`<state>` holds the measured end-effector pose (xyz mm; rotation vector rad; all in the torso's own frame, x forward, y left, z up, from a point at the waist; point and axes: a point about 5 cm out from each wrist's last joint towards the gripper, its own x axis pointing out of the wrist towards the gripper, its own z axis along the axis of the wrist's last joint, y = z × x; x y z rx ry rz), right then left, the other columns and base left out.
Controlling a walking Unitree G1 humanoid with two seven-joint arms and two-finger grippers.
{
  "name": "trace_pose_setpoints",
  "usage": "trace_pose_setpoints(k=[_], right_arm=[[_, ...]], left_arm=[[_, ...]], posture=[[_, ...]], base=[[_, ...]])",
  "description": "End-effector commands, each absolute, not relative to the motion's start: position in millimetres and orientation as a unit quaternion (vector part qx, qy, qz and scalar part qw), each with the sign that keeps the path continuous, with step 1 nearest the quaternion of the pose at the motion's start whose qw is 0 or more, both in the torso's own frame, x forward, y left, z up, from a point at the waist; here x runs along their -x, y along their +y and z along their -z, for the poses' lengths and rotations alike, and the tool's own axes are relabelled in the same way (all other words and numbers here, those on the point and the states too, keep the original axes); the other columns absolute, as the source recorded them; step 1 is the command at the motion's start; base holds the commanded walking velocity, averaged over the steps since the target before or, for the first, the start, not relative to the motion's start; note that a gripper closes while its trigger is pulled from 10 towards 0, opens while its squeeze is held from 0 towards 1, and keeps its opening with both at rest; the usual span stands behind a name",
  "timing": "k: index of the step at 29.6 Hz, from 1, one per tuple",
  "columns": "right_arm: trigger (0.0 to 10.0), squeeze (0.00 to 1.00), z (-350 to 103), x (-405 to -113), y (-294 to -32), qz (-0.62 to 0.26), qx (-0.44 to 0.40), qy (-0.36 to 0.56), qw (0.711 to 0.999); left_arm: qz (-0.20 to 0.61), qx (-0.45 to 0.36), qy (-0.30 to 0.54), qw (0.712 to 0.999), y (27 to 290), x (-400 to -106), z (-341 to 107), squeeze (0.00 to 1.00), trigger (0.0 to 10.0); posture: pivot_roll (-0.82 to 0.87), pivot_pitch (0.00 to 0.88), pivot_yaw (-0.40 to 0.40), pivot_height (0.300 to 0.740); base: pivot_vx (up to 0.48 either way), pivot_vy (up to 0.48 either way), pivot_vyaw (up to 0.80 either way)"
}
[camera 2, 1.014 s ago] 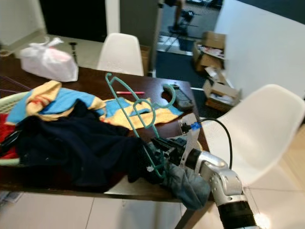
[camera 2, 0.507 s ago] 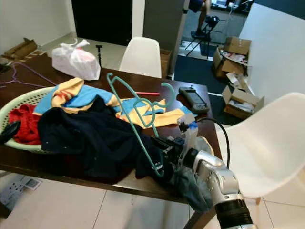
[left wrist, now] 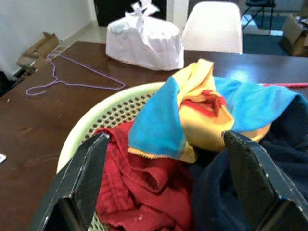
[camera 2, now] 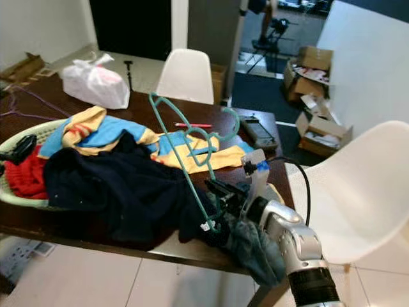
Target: Hang hanger
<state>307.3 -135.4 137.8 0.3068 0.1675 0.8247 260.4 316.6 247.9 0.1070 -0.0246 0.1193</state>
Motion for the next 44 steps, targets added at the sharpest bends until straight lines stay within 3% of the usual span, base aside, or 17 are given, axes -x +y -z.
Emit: trace_pose_setpoints(k=[1, 9, 17, 23, 44], right_arm=[[10.0, 0.00, -138, -306, -139, -0.390, -0.151, 0.078, 0.905], [10.0, 0.00, -137, -305, -137, -0.396, -0.149, 0.082, 0.903], [10.0, 0.00, -139, -298, -130, -0.428, -0.151, 0.078, 0.887], [10.0, 0.00, -139, -298, -134, -0.421, -0.152, 0.076, 0.891], [10.0, 0.00, -138, -305, -130, -0.400, -0.160, 0.076, 0.899]], left_arm=[[-0.028, -0.037, -0.019, 0.999, 305, -268, -243, 0.00, 10.0], [0.033, -0.026, -0.033, 0.999, 287, -275, -231, 0.00, 10.0], [0.063, -0.050, 0.011, 0.997, 263, -280, -206, 0.00, 10.0], [0.050, -0.061, 0.020, 0.997, 262, -273, -203, 0.00, 10.0], [0.035, -0.095, -0.017, 0.995, 268, -274, -223, 0.00, 10.0]], posture=[[0.13, 0.004, -0.143, 0.740], [0.13, 0.010, -0.143, 0.740], [0.13, 0.006, -0.141, 0.740], [0.13, 0.003, -0.138, 0.740], [0.15, 0.000, -0.137, 0.740]], base=[[0.000, 0.000, 0.00], [0.000, 0.000, 0.00], [0.000, 0.000, 0.77], [0.000, 0.000, 0.77], [0.000, 0.000, 0.00]])
